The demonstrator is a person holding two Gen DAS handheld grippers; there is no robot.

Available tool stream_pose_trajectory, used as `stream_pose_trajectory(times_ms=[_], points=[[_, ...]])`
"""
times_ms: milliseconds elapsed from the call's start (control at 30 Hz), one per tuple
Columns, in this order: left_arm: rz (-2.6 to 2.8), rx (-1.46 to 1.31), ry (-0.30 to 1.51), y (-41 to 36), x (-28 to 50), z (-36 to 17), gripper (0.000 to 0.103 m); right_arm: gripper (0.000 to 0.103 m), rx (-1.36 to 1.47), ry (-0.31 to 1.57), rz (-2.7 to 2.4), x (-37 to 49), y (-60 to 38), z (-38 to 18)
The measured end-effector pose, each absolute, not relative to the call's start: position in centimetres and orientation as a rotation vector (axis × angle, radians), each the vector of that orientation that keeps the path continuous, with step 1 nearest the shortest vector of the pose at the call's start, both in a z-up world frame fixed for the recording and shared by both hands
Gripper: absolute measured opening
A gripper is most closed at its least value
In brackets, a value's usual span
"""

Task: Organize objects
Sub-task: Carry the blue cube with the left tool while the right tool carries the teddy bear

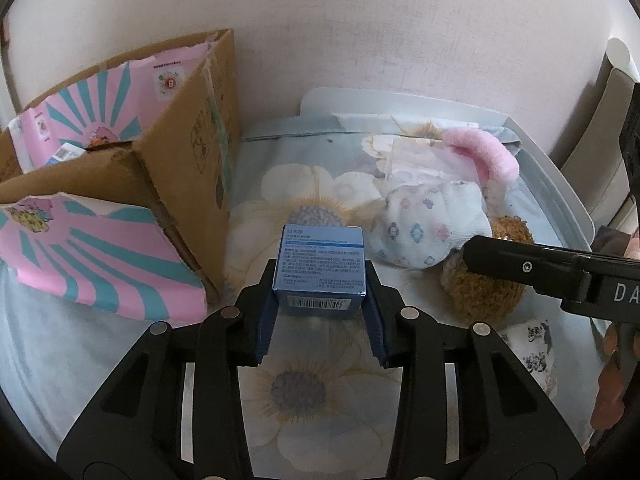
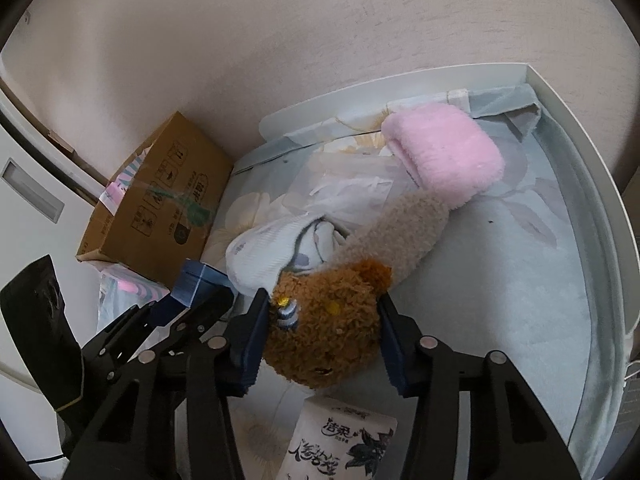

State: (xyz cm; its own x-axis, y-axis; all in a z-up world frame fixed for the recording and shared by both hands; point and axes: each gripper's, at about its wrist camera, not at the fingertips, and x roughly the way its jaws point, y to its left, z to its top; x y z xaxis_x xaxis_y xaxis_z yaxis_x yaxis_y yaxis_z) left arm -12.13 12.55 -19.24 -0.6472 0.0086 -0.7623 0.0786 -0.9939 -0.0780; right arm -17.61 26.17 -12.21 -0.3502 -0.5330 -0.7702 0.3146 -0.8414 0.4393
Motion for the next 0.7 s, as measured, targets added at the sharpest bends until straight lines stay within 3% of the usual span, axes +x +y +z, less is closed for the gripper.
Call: stream_pose_trajectory(times_ms=[700], points=[[-2.883, 1.291, 0.153, 13.0, -10.9, -15.9, 0.035, 0.048, 1.493, -0.28, -2.203, -15.6, 27.1, -12.3]])
